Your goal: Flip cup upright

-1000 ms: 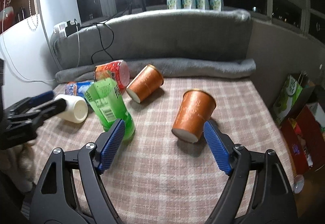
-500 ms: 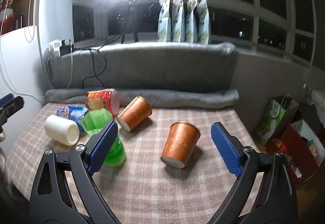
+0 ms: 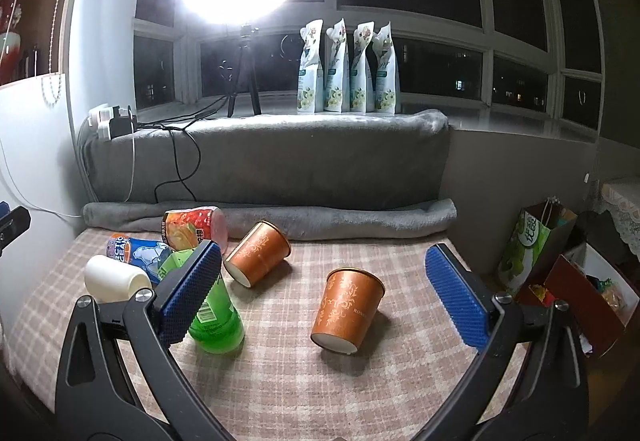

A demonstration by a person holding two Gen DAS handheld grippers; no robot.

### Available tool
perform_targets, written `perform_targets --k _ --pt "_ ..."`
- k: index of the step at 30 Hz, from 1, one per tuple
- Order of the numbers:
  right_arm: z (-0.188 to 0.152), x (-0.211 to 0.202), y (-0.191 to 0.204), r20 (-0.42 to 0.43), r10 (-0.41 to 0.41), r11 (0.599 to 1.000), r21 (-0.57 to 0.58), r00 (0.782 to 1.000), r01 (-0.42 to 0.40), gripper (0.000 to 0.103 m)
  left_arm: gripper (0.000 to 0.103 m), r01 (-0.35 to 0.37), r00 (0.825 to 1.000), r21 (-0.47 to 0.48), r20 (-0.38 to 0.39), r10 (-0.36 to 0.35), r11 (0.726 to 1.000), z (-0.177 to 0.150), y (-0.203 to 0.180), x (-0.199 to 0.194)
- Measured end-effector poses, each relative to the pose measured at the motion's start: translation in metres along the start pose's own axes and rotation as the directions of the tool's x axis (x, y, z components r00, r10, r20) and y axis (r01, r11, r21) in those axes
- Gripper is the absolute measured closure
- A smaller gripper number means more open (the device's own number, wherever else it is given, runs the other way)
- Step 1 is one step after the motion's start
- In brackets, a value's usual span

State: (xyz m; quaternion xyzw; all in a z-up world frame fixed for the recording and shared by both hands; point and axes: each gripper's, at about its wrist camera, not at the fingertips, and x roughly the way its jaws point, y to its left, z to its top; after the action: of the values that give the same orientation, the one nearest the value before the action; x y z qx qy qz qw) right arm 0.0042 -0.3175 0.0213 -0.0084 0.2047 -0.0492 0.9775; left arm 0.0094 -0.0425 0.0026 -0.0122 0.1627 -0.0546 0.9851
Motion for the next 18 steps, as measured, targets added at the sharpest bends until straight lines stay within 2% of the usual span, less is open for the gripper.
perform_targets --k 18 --pt "-0.001 0.0 0.0032 0.001 0.0 1.0 -0.004 1.0 0.0 0.0 0.011 0.009 1.0 -0.002 -0.012 -0.009 1.0 -0.0002 -0.0013 0.0002"
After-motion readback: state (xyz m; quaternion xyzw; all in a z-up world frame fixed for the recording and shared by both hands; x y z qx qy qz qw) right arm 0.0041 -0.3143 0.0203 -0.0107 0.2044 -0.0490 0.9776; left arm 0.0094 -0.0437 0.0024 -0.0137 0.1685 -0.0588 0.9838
